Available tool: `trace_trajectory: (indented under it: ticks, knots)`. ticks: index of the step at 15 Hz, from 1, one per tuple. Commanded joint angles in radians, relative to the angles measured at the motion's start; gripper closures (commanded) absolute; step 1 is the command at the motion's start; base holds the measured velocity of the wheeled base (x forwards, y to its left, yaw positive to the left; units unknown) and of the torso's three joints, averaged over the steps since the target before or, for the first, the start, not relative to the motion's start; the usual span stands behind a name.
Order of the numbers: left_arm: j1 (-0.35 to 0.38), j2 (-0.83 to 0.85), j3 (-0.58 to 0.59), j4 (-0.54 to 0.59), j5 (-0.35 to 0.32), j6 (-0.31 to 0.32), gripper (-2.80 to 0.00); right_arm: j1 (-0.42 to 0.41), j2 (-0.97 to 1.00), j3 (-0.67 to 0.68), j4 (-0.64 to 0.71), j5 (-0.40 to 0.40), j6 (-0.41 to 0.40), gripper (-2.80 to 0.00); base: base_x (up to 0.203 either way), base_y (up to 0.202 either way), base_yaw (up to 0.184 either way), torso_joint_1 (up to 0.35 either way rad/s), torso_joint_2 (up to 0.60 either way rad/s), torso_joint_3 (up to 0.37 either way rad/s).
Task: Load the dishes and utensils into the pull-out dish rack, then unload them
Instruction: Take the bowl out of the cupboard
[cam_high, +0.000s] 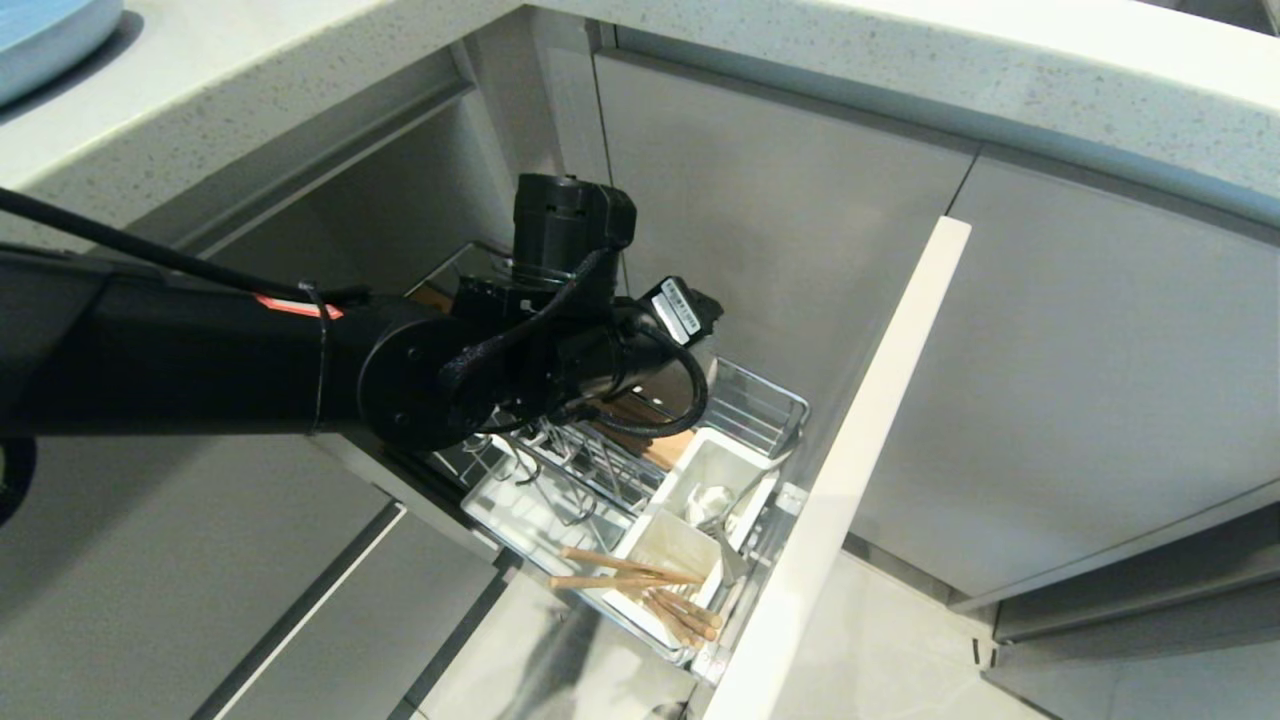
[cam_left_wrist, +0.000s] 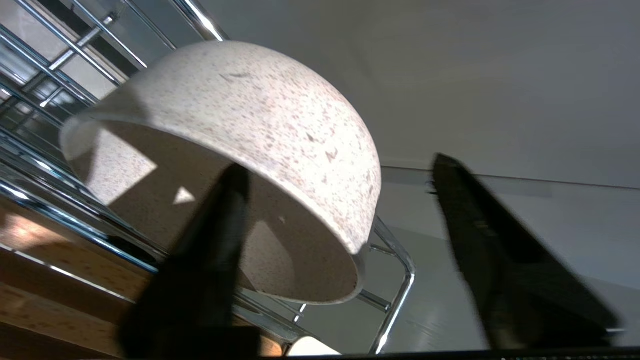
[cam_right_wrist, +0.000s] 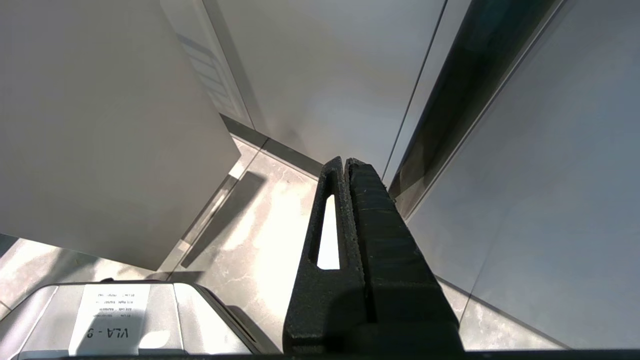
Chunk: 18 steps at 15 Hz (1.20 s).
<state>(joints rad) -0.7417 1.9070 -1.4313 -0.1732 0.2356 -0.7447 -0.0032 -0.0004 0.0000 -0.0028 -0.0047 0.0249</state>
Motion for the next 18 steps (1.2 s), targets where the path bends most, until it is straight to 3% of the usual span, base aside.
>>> trace_trajectory:
  ticks: [1, 13, 18]
  knots:
    - [0.001, -0.005, -0.001, -0.002, 0.004, -0.002, 0.0, 0.0, -0.004, 0.002, 0.0, 0.0, 0.001, 0.0, 0.0, 0.0, 0.0, 0.0, 0.0, 0.0]
    - [-0.022, -0.036, 0.004, 0.002, 0.021, -0.009, 0.0, 0.0, -0.004, 0.002, 0.0, 0.0, 0.001, 0.0, 0.0, 0.0, 0.0, 0.0, 0.0, 0.0]
    - [-0.036, -0.153, 0.037, -0.002, 0.021, -0.009, 0.0, 0.0, -0.004, 0.002, 0.0, 0.0, 0.001, 0.0, 0.0, 0.0, 0.0, 0.0, 0.0, 0.0]
